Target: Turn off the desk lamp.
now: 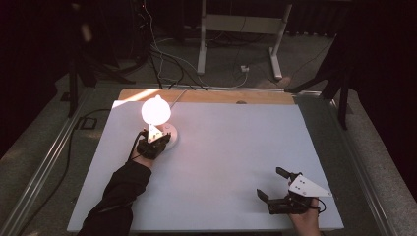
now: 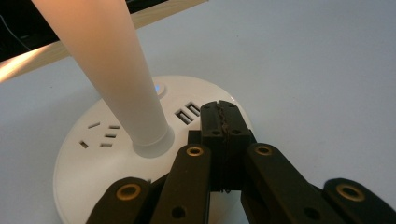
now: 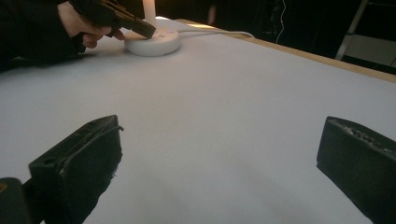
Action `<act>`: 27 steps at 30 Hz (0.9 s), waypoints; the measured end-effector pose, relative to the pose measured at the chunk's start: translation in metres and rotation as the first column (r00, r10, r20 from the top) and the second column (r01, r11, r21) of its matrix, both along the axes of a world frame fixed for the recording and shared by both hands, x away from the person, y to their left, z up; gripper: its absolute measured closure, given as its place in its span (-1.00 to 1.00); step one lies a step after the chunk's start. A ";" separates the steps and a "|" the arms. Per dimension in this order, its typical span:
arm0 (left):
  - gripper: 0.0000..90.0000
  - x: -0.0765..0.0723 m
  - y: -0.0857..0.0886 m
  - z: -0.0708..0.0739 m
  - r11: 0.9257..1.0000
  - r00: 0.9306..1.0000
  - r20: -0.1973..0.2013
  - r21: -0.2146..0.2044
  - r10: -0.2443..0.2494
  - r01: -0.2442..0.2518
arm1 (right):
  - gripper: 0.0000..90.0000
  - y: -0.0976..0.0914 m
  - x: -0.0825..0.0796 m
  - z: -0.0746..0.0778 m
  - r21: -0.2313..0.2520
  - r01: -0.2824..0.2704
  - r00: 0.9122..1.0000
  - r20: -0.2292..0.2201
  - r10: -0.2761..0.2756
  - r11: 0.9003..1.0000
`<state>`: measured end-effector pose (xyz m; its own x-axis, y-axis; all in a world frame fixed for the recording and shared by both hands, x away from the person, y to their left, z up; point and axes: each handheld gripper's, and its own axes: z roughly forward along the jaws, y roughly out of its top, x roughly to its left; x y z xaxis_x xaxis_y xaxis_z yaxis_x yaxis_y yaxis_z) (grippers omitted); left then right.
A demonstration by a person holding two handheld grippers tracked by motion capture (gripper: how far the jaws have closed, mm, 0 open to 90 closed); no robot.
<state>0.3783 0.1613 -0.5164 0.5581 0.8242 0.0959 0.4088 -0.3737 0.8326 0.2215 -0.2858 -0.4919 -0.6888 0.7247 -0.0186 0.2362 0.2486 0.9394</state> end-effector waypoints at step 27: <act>1.00 -0.004 -0.001 0.017 1.000 0.999 0.042 -0.019 0.001 0.000 | -1.00 0.000 0.000 0.000 0.001 -0.001 1.000 -0.003 0.001 1.000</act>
